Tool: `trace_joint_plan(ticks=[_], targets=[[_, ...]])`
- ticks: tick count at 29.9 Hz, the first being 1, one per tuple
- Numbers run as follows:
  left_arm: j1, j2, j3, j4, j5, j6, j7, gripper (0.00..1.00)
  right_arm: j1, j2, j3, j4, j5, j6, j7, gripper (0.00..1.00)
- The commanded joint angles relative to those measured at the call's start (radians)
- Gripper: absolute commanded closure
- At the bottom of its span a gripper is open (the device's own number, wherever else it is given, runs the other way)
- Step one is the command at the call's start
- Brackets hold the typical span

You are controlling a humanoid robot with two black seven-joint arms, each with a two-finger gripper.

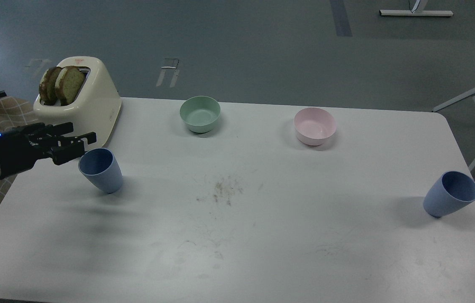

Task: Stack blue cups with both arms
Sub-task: 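Grasp the nearby blue cup with the left gripper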

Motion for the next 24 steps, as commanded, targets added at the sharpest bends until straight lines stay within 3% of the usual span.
trace_joint_plan(ticks=[1, 10, 18, 24], targets=[[-0.001, -0.006, 0.029, 0.043, 0.046, 0.049, 0.0, 0.3, 0.0, 0.001, 0.0, 0.007, 0.0, 0.0, -0.001, 0.0], [-0.01, -0.077, 0.075, 0.172, 0.037, 0.05, 0.0, 0.34, -0.005, 0.001, 0.0, 0.015, 0.0, 0.0, -0.001, 0.0], [-0.012, -0.101, 0.074, 0.18, 0.023, 0.05, 0.0, 0.35, -0.021, -0.001, 0.0, 0.03, 0.0, 0.0, -0.001, 0.0], [-0.012, -0.134, 0.079, 0.187, 0.016, 0.047, 0.0, 0.6, -0.026, -0.001, 0.0, 0.033, 0.0, 0.0, -0.001, 0.0]])
